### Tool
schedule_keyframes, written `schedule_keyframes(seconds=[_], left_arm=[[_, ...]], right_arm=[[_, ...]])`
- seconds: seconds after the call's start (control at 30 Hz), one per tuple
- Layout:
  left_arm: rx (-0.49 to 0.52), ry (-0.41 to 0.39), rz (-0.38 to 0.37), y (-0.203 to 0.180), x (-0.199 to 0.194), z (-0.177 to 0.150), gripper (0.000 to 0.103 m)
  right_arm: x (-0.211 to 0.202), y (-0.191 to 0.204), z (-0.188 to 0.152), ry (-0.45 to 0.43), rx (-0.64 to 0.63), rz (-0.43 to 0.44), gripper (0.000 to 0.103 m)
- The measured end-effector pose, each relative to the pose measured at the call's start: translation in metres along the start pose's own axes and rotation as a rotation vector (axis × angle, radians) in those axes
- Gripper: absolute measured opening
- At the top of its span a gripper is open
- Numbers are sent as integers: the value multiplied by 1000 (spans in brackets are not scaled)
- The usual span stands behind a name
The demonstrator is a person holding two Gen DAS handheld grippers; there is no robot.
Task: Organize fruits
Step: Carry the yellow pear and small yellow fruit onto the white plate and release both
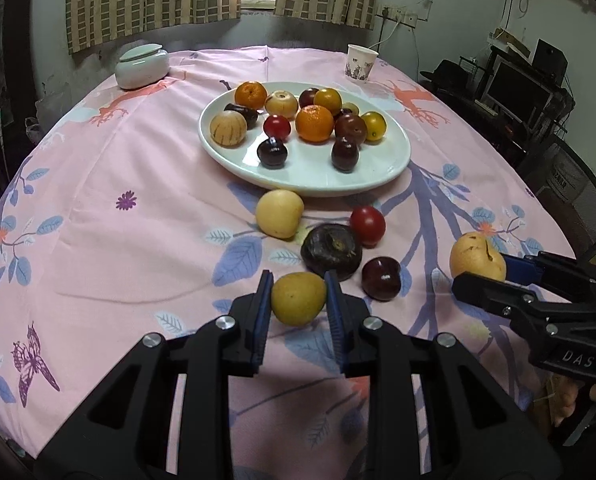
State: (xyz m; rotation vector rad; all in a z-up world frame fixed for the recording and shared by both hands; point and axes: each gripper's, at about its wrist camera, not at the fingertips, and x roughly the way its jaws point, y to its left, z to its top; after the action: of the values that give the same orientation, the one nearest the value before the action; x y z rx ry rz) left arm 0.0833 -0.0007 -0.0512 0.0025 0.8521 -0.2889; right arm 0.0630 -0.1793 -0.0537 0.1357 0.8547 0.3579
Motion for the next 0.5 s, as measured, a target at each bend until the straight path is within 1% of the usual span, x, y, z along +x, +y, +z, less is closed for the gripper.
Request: schedule_keyframes(seconds=[0.13,0.27,0.33,0.4,0.5], left_arm=[[0,-32,-22,9,-3,23,26],[-7,-37,-30,19,5,56,26],[2,-36,8,24,17,78,26],[-4,-23,28,29,31,99,26],[-22,16,25,34,58,126,26]], right_arm=[[5,2,14,-2,-22,-7,44],[11,5,40,-3,-62,-16,44],[20,8,57,7,-86,-4,44],[34,12,77,21,-109,7,44],[58,17,103,24,-151,-37,44]])
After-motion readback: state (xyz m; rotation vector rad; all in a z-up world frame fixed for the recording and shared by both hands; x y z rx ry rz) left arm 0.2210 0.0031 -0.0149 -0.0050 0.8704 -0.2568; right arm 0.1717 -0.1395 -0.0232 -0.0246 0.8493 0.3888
